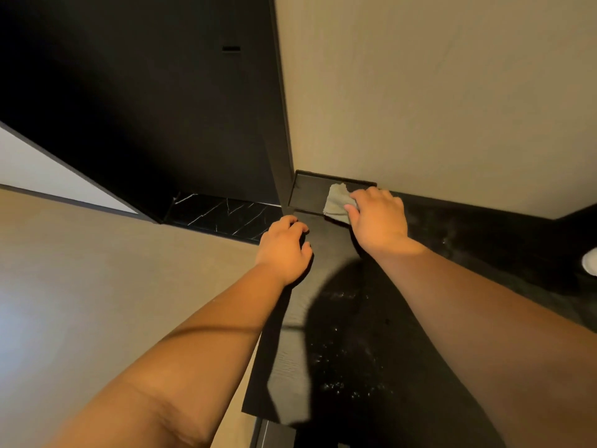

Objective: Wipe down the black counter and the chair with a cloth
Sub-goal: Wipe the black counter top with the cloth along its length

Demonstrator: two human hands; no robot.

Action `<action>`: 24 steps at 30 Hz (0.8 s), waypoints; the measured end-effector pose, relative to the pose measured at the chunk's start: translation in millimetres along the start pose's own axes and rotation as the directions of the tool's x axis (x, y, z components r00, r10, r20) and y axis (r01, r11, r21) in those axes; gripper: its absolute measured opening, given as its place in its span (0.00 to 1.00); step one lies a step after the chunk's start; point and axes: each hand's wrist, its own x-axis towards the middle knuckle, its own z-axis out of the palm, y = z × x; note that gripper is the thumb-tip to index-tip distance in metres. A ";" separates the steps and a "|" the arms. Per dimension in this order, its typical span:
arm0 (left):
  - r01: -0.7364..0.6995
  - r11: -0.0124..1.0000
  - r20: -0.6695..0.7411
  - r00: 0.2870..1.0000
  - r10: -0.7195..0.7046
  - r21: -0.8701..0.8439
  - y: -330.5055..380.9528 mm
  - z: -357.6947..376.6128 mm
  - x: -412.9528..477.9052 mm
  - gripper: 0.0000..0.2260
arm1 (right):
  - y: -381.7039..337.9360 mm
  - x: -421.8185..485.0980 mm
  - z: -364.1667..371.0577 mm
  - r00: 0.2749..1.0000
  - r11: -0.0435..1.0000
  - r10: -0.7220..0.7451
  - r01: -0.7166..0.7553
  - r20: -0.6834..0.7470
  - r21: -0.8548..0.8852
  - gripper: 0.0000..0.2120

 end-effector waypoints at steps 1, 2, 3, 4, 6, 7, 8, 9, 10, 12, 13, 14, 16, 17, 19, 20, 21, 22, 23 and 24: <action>0.002 1.000 0.005 1.000 -0.002 -0.005 -1.0 -3.4 -4.8 0.19 | -0.2 -8.9 -3.3 1.000 1.000 -0.007 0.007 -0.001 0.030 0.16; 0.005 1.000 0.012 1.000 -0.005 -0.011 -2.1 -6.1 -9.8 0.19 | 0.3 -18.4 -5.5 1.000 0.997 -0.009 0.009 0.006 0.073 0.16; 0.006 1.000 0.020 1.000 -0.006 -0.017 -3.5 -8.0 -15.3 0.19 | 1.4 -28.7 -7.2 1.000 0.993 -0.007 0.004 0.019 0.115 0.15; 0.006 1.000 0.030 1.000 -0.005 -0.023 -5.2 -8.7 -20.8 0.19 | 2.8 -38.8 -8.0 0.999 0.990 -0.002 -0.003 0.034 0.141 0.15; -0.002 1.000 0.051 0.999 0.004 -0.026 -9.0 -8.9 -32.5 0.19 | 7.0 -58.5 -7.8 0.999 0.989 0.003 -0.010 0.050 0.145 0.14; -0.005 1.000 0.058 0.998 0.007 -0.024 -11.3 -8.1 -38.3 0.20 | 9.7 -67.8 -6.5 0.999 0.990 0.005 -0.011 0.047 0.143 0.14; -0.007 1.000 0.062 0.998 0.008 -0.018 -14.1 -6.0 -44.3 0.20 | 12.7 -76.9 -3.8 0.999 0.989 0.007 -0.013 0.037 0.149 0.14; -0.010 1.000 0.059 0.998 0.010 -0.011 -16.3 -3.4 -50.7 0.22 | 16.3 -85.4 0.3 1.000 0.987 0.008 -0.012 0.025 0.158 0.13; -0.011 1.000 0.052 0.999 0.012 -0.006 -18.5 0.4 -57.3 0.24 | 20.4 -93.4 7.0 1.000 0.987 0.005 -0.008 0.019 0.162 0.13; -0.020 1.000 0.031 0.999 0.020 -0.013 -22.9 8.5 -69.3 0.27 | 27.4 -108.5 23.9 0.998 0.986 -0.010 0.001 0.054 0.165 0.13; -0.026 0.999 0.029 0.999 0.026 -0.019 -25.1 13.3 -75.3 0.28 | 29.1 -116.6 33.2 0.996 0.986 -0.021 0.007 0.084 0.169 0.16; -0.029 0.999 0.034 0.999 0.030 -0.022 -26.9 18.3 -80.4 0.29 | 29.2 -124.1 41.8 0.994 0.985 -0.036 0.017 0.105 0.170 0.22; -0.030 0.999 0.059 0.998 0.031 -0.013 -29.8 28.1 -89.6 0.31 | 26.0 -136.9 53.7 0.993 0.985 -0.045 0.026 0.110 0.171 0.28; -0.029 1.000 0.064 0.998 0.029 -0.007 -31.0 32.5 -93.7 0.31 | 23.9 -141.4 57.8 0.993 0.984 -0.047 0.028 0.106 0.174 0.29; -0.026 1.000 0.056 0.998 0.026 0.001 -32.3 40.6 -98.5 0.32 | 19.9 -147.2 65.1 0.994 0.983 -0.062 0.046 0.087 0.177 0.27; -0.029 1.000 0.051 0.998 0.029 0.001 -32.4 44.0 -99.3 0.33 | 17.7 -149.2 68.1 0.994 0.983 -0.081 0.068 0.070 0.168 0.27; -0.033 0.999 0.049 0.998 0.033 0.004 -31.6 46.5 -99.5 0.33 | 15.0 -150.6 70.1 0.993 0.984 -0.101 0.092 0.056 0.151 0.27; -0.032 0.999 0.047 0.998 0.031 0.007 -30.7 48.7 -98.7 0.34 | 12.7 -150.8 72.4 0.992 0.985 -0.115 0.107 0.050 0.137 0.27; -0.025 1.000 0.041 0.999 0.024 0.009 -30.1 50.9 -98.2 0.34 | 10.5 -150.2 73.9 0.991 0.985 -0.119 0.111 0.058 0.131 0.28; -0.011 1.000 0.032 0.999 0.010 0.008 -29.5 52.7 -97.6 0.35 | 9.2 -149.0 75.4 0.991 0.985 -0.114 0.103 0.072 0.135 0.28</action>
